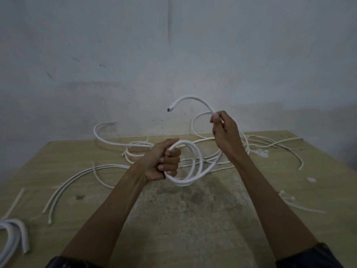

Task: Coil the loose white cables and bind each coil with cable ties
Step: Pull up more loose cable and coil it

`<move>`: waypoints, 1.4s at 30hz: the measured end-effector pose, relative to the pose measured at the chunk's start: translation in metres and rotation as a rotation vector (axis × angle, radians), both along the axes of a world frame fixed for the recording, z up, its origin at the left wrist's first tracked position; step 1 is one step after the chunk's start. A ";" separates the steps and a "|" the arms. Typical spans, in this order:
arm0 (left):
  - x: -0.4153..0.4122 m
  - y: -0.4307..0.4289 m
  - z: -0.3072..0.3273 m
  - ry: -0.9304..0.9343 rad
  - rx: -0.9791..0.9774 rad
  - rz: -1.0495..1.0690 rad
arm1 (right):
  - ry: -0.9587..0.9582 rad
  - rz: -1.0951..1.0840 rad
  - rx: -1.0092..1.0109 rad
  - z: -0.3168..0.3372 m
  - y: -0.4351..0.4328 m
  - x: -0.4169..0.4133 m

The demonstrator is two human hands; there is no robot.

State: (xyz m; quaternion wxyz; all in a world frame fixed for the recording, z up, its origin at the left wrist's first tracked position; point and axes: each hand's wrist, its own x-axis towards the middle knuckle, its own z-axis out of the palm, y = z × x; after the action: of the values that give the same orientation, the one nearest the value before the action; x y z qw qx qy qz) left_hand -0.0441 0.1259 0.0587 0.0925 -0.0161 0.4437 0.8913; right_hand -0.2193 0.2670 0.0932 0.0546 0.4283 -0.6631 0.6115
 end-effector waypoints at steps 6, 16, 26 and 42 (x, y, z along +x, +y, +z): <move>-0.009 0.030 0.002 -0.024 -0.188 0.078 | 0.158 0.096 -0.005 0.008 0.000 0.017; 0.001 0.007 0.013 0.112 0.199 -0.040 | 0.251 0.297 0.105 0.003 0.001 0.026; -0.001 0.019 0.032 0.172 -0.015 0.353 | -0.056 -0.152 -0.084 -0.017 -0.016 0.018; -0.010 0.032 0.015 0.376 -1.115 1.073 | -0.142 0.179 0.050 -0.004 -0.011 0.050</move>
State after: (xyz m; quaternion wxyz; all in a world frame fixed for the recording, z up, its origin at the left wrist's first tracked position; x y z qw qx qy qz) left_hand -0.0543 0.1579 0.0739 -0.4473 -0.1208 0.7642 0.4487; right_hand -0.1690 0.2557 0.0894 -0.0579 0.4425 -0.6394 0.6261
